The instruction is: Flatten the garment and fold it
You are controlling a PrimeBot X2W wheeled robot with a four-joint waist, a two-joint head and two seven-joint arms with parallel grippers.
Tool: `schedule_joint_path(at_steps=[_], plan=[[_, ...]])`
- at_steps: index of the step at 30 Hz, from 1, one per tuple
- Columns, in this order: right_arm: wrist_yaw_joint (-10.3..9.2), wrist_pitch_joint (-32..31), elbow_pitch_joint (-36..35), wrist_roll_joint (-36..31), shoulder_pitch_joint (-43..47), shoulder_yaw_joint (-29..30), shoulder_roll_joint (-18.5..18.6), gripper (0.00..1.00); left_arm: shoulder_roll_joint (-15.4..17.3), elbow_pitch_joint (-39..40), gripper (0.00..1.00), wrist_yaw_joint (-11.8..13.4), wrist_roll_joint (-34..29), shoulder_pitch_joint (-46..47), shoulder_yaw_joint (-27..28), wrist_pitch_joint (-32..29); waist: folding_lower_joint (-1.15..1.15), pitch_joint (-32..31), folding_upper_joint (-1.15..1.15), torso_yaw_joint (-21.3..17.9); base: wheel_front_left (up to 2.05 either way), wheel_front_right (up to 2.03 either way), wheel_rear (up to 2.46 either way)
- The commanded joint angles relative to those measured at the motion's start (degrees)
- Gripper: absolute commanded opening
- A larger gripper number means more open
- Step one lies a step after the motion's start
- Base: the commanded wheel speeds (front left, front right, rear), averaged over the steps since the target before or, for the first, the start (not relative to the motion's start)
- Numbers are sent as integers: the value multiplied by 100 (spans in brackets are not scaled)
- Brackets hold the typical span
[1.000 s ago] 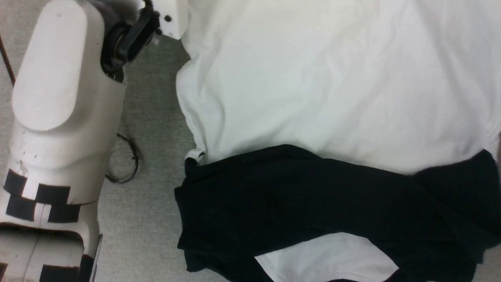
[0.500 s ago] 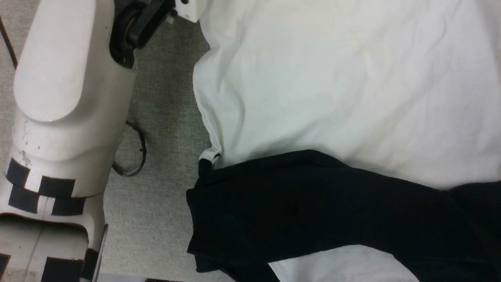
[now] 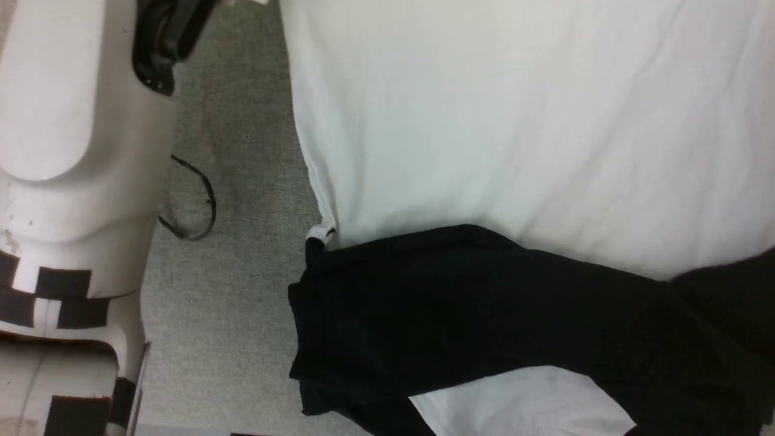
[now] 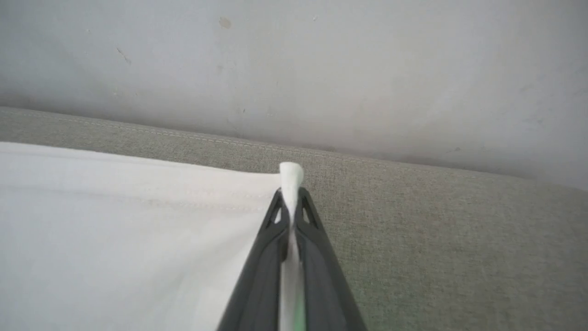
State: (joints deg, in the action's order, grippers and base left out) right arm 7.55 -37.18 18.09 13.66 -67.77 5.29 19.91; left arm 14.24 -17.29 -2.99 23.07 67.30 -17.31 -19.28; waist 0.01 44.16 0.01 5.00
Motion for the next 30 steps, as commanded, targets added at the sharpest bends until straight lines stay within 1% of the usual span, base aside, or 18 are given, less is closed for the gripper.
schedule_joint_path(at_steps=[1,4,10,16,19,23,27,30], plan=[[-6,72,3,37,15,28,49,0,62,-25,0,36,-74,51,60,103,-1,-145,-1,-69,0,0,0],[-6,250,47,151,54,52,119,0,128,-84,0,62,-92,67,164,440,-1,-321,-1,-130,0,0,0],[-6,564,86,430,178,53,203,0,216,-140,0,5,6,-74,282,826,-1,-669,-1,-211,0,0,0],[-6,848,-147,906,654,-68,338,0,348,189,0,-200,121,-587,223,1271,-1,-1069,-1,-195,0,0,0],[-6,959,-400,1169,1123,-146,435,0,465,546,0,-282,141,-1058,102,1473,-1,-1331,-1,-165,0,0,0],[-6,1079,-789,1513,1913,-184,505,0,604,1130,0,-312,203,-1881,37,1741,-1,-1738,-1,-122,0,0,0],[-6,1187,-1262,1773,2786,-65,435,0,660,1743,0,-249,311,-2818,34,1964,-1,-2147,-1,-85,0,0,0],[-6,1248,-1648,1936,3466,87,285,0,702,2198,0,-135,341,-3486,48,2112,-1,-2390,-1,-75,0,0,0]])
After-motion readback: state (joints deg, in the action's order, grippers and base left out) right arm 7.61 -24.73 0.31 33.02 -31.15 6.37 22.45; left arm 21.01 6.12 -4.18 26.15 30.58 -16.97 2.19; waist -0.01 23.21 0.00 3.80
